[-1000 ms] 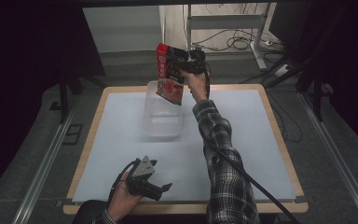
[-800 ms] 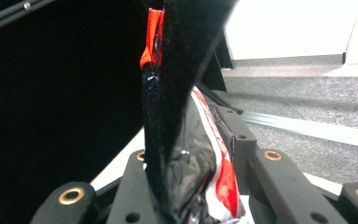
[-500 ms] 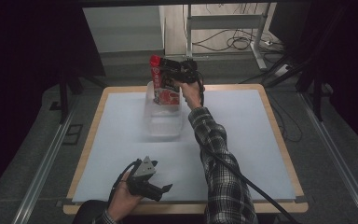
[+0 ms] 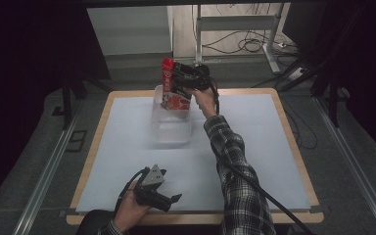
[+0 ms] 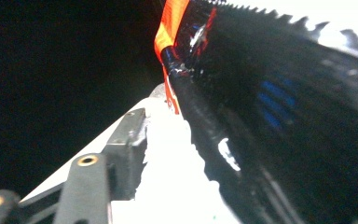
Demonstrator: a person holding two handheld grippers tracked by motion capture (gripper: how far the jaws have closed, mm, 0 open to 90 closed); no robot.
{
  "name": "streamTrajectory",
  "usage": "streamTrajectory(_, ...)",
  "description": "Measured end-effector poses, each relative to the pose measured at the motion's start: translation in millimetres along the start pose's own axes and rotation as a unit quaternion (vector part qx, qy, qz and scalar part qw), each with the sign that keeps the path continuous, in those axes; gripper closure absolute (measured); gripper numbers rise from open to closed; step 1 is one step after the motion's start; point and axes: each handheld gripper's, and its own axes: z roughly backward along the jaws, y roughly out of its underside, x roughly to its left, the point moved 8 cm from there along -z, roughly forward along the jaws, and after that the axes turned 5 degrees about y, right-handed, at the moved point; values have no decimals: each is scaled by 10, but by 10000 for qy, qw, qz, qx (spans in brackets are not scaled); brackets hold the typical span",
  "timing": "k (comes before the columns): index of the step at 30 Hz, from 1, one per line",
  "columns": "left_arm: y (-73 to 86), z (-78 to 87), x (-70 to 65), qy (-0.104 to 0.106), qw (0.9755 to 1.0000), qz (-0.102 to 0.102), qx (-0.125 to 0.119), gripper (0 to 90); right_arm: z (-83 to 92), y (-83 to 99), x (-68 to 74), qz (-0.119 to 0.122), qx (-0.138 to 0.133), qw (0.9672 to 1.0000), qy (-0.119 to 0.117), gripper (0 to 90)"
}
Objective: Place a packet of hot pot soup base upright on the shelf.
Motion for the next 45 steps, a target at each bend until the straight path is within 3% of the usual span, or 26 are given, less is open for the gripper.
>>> streamTrajectory(7,3,-5,-2,8,10000,3,10,21,24,30,2,231,176,9995,94,278)
streamTrajectory(16,4,-12,-8,27,10000,9,23,21,115,26,5,342,279,9990,81,214)
streamTrajectory(22,5,-16,-13,37,10000,7,28,21,182,25,50,390,308,9988,33,202)
streamTrajectory(32,9,-21,-11,24,10000,7,44,21,335,25,30,575,401,9973,203,198)
streamTrajectory(45,11,-32,-17,26,10000,-9,69,21,515,65,26,751,540,9954,254,229)
